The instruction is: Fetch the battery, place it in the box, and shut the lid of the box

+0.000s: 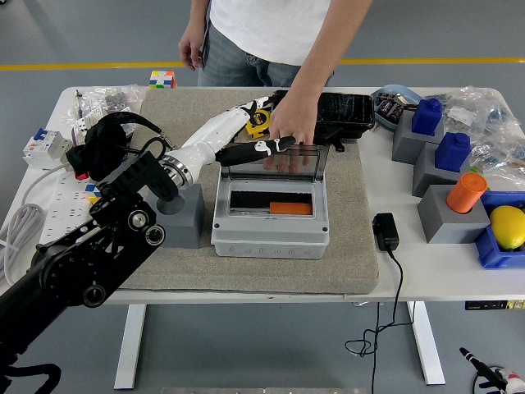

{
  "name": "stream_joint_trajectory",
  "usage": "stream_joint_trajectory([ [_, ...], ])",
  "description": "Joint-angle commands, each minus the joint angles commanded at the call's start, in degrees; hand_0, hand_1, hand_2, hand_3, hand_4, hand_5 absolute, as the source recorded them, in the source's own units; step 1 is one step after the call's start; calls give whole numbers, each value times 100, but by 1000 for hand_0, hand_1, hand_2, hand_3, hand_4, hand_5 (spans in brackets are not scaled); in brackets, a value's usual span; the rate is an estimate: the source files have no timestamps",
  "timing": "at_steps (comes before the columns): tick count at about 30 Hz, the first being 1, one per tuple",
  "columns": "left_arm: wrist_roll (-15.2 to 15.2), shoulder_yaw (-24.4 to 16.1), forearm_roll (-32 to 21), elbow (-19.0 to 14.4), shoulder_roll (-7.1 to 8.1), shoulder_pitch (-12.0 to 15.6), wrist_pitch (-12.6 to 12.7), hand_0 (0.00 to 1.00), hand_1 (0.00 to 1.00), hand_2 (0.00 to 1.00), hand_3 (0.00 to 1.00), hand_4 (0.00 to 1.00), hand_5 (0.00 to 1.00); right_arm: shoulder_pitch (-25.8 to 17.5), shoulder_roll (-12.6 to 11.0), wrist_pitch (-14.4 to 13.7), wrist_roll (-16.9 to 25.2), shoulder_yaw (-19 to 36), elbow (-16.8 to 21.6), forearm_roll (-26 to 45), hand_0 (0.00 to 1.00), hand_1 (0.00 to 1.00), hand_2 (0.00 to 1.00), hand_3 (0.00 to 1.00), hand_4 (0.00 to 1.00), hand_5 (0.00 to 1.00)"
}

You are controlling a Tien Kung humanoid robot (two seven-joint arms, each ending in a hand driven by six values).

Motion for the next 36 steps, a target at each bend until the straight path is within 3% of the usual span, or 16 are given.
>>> stream_joint_trajectory([
  [1,42,-22,250,-19,8,-27,26,998,998,983,871,998,998,-1,0,-1,1,-6,0,6,834,769,747,824,998,998],
  [5,133,-63,1035,-53,30,-61,-56,998,998,983,871,998,998,-9,-2,1,-4,8,0,-15,834,769,747,824,998,998],
  [6,150,-66,1126,-69,36,-55,-101,998,998,983,871,998,998,-12,-3,1,-5,9,0,-18,834,769,747,824,998,998],
  [7,172,-66,1220,-90,47,-43,-167,998,998,893,716,998,998,-15,-5,0,-5,8,0,-20,833,770,747,825,998,998],
  [10,253,-21,1253,-153,94,-2,-404,998,998,893,716,998,998,-18,-11,-6,-4,1,0,-10,833,770,747,825,998,998],
  [12,298,23,1203,-189,121,12,-431,998,998,893,716,998,998,-14,-16,-9,-4,-13,0,0,833,770,747,825,998,998],
  [13,313,19,1206,-208,123,16,-437,998,998,848,617,998,998,-11,-18,-10,-4,-22,0,7,833,770,747,825,998,998],
  [23,287,27,1074,-368,168,89,-468,998,998,849,612,998,998,-13,-11,-19,0,-100,0,76,832,770,747,825,998,998],
  [29,289,200,827,-557,356,289,-471,998,998,844,611,998,998,-19,-26,-23,2,-78,0,70,831,769,747,825,998,998],
  [33,650,227,744,-990,511,438,-587,998,998,861,616,998,998,-11,-45,-29,-2,-1,0,18,832,770,747,826,998,998],
  [36,1122,303,621,-1410,723,551,-975,998,998,861,616,998,998,5,-57,-34,4,-23,0,48,832,770,747,826,998,998],
])
